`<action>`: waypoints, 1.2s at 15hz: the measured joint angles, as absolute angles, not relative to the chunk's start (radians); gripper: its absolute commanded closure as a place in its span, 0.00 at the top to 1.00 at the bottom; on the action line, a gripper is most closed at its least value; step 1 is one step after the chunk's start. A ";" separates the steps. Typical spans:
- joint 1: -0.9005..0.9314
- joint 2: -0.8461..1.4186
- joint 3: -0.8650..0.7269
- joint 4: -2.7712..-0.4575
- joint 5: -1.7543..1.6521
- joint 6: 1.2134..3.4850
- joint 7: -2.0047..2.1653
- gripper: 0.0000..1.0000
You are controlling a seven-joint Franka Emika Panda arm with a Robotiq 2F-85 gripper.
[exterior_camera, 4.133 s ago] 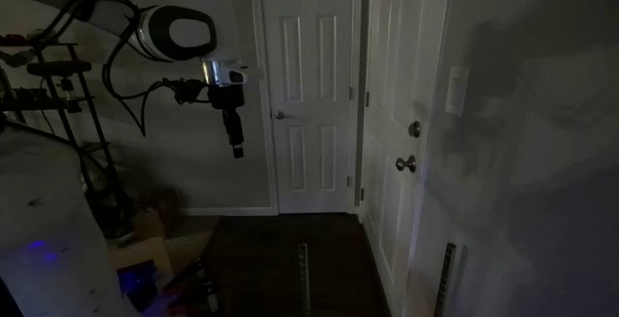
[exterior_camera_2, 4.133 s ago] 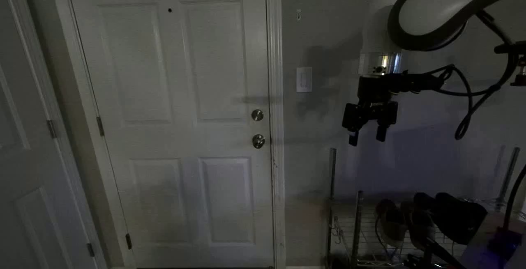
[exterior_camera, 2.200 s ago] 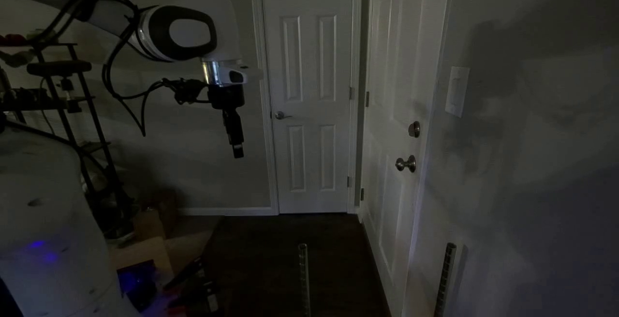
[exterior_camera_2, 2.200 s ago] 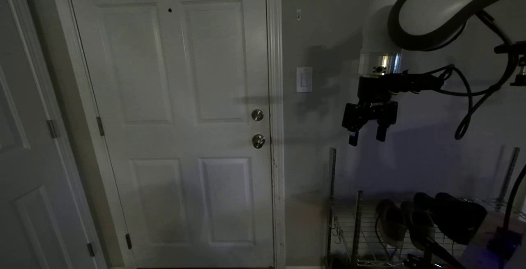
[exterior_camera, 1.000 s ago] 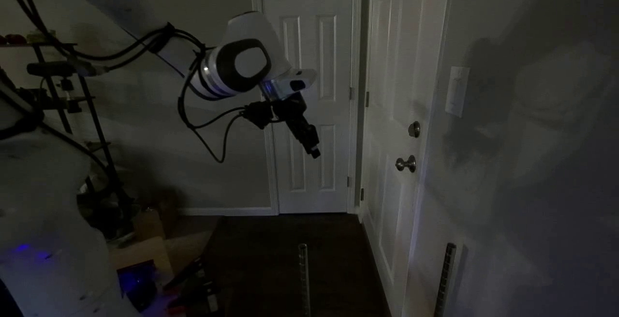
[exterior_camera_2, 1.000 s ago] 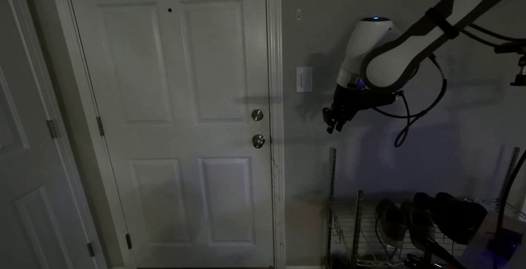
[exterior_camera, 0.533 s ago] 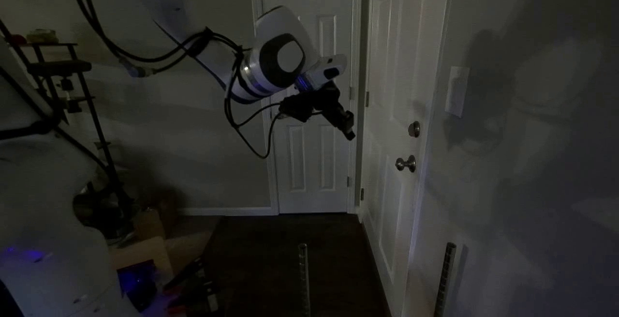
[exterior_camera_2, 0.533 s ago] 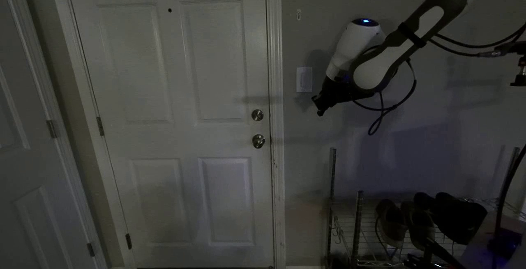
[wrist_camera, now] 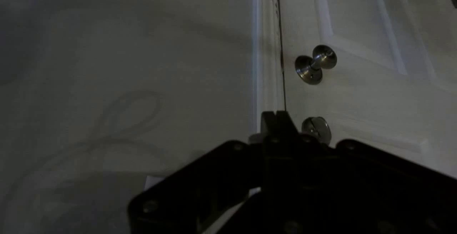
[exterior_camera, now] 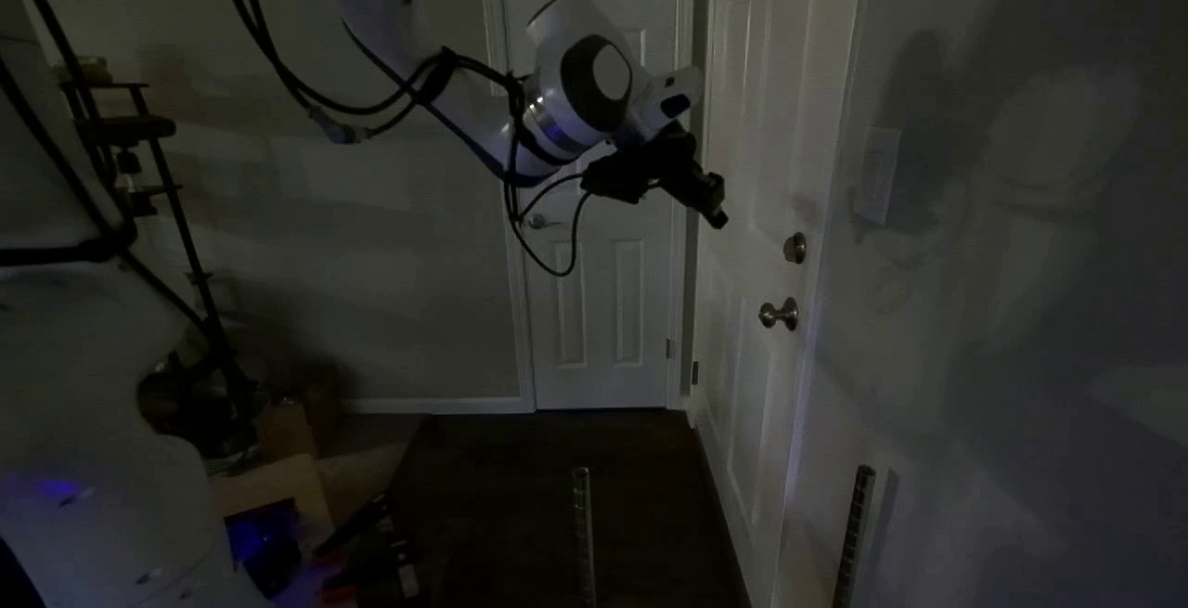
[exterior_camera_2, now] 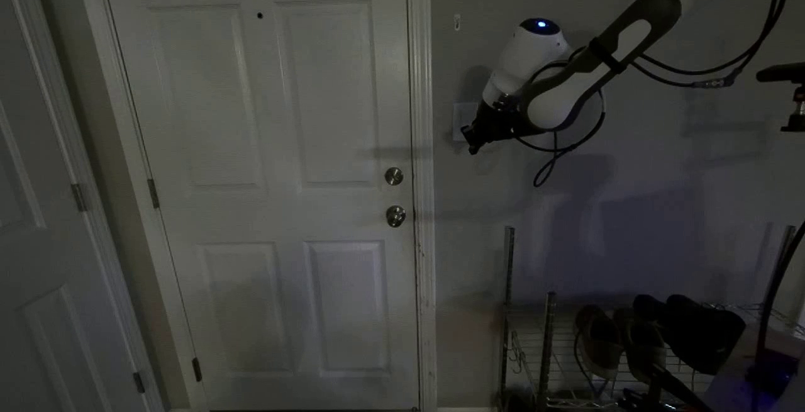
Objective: Turn on the light
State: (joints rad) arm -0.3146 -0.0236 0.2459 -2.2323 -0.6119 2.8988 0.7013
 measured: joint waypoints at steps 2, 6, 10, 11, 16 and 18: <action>-0.315 -0.002 0.239 -2.185 -0.689 2.899 0.765 0.06; -0.315 0.042 0.223 -2.105 -0.807 2.899 0.872 0.06; -0.314 0.095 0.205 -2.028 -0.875 2.899 0.938 0.06; -0.313 0.107 0.200 -2.010 -0.885 2.899 0.950 0.06; -0.310 0.153 0.179 -1.936 -0.933 2.898 1.003 0.06; -0.309 0.165 0.173 -1.912 -0.954 2.897 1.024 0.06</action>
